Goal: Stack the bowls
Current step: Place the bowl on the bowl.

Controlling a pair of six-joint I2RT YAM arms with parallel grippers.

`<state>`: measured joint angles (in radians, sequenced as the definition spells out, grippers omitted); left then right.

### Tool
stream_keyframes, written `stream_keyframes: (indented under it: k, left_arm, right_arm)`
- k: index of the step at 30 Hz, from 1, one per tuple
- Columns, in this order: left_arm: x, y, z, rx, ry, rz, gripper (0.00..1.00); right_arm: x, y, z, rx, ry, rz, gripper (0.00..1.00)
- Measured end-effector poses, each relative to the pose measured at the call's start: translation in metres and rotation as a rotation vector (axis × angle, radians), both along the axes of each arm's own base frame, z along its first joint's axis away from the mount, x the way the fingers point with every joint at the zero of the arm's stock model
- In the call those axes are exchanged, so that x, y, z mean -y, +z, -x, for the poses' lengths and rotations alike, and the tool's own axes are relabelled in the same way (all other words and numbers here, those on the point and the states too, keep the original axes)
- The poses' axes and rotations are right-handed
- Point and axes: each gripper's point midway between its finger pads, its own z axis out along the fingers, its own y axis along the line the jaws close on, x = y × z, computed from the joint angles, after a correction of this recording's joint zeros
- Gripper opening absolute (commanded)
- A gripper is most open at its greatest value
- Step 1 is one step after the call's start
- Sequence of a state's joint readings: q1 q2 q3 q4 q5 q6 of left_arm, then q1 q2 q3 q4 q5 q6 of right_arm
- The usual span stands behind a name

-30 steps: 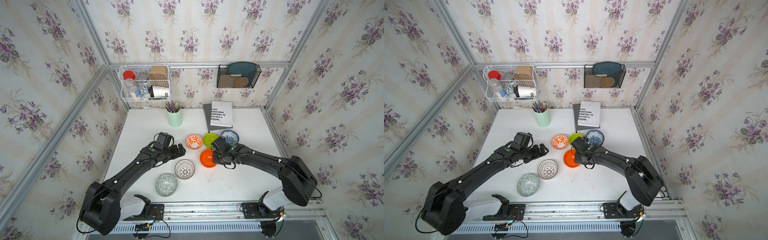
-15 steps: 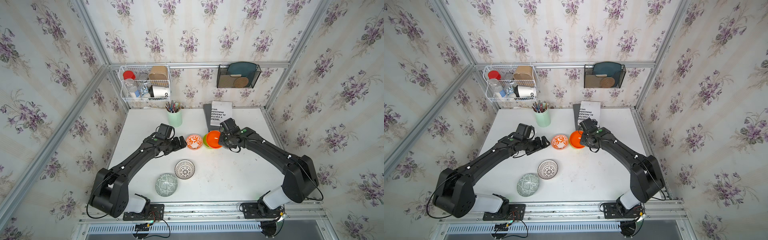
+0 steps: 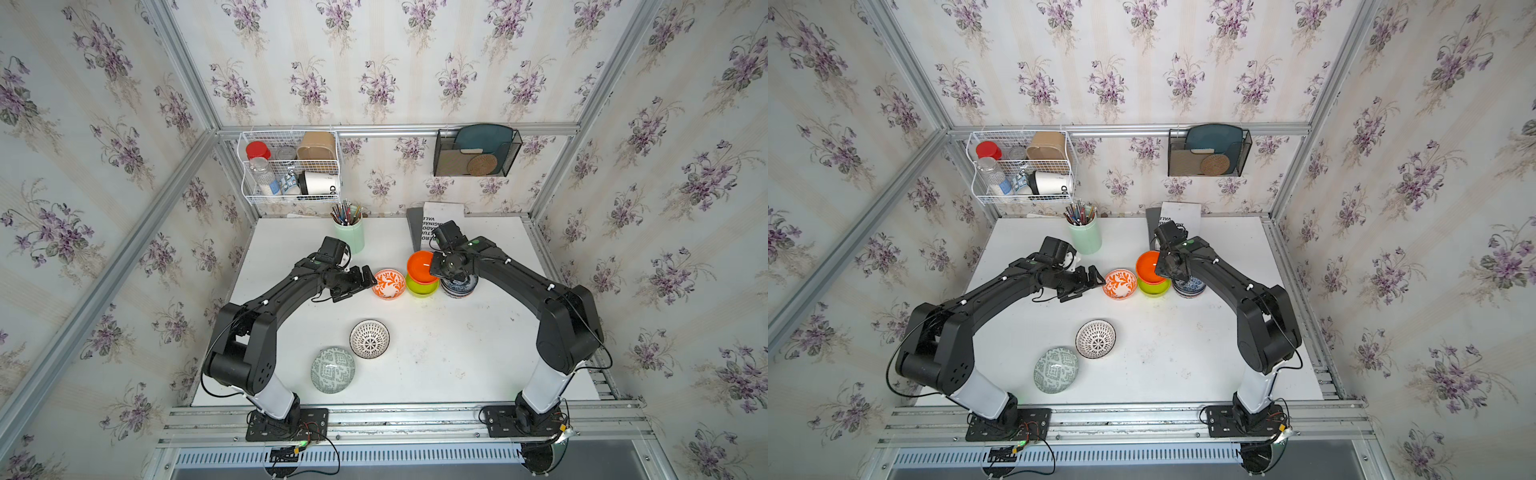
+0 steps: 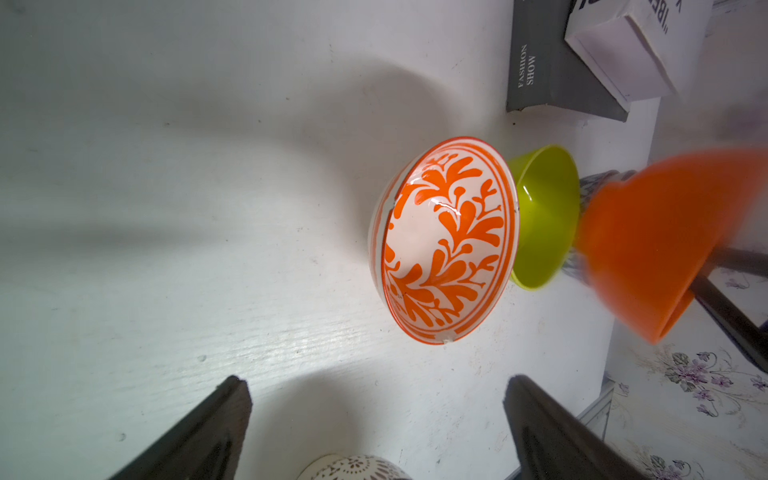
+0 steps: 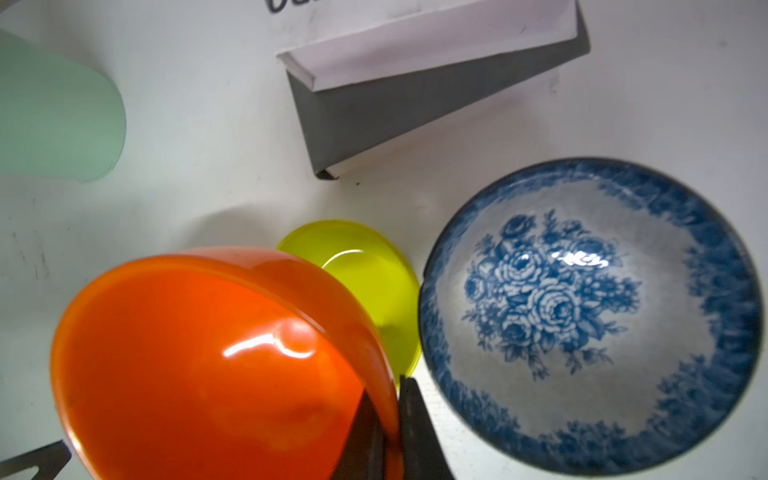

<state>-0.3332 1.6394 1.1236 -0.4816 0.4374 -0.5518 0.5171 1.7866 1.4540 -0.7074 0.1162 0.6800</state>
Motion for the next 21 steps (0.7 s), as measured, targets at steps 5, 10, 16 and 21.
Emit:
stream_keyframes:
  k: [5, 10, 16, 21]
  left_arm:
    - [0.003, -0.006, -0.004, -0.028, -0.01, -0.001, 0.91]
    - [0.008, -0.01, -0.012, -0.057, -0.016, -0.015, 0.83]
    - [0.011, -0.015, -0.022, -0.092, -0.015, -0.089, 0.69]
    - [0.006, -0.031, -0.02, -0.152, -0.005, -0.17, 0.62]
  right_arm:
    - [0.002, -0.002, -0.003, -0.006, -0.007, 0.002, 0.0]
    - [0.003, 0.0, 0.0, -0.007, -0.007, 0.002, 0.0]
    - [0.002, -0.004, 0.006, -0.028, 0.002, -0.01, 0.0]
    - [0.0, -0.009, 0.009, -0.042, 0.008, -0.025, 0.0]
